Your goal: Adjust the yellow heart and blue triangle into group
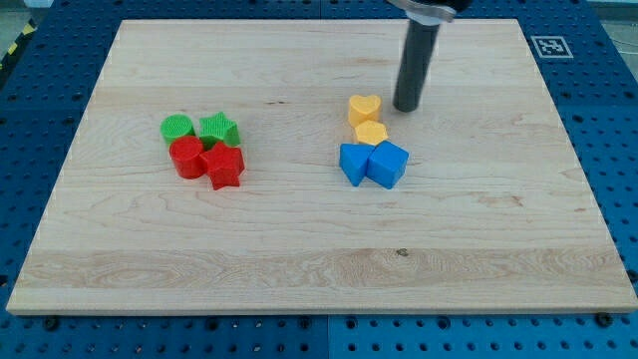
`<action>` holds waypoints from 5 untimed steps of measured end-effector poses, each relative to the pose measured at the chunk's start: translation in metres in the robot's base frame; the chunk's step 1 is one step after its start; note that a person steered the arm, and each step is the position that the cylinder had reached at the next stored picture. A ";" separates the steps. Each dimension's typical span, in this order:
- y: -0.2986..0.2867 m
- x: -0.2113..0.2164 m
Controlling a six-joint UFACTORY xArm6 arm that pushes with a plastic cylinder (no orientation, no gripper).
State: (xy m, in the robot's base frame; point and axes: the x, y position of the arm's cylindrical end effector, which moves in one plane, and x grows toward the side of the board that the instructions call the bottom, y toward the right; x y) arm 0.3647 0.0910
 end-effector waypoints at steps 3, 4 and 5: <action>-0.039 0.000; -0.039 0.000; -0.039 0.000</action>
State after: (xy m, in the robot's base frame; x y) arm 0.3648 0.0518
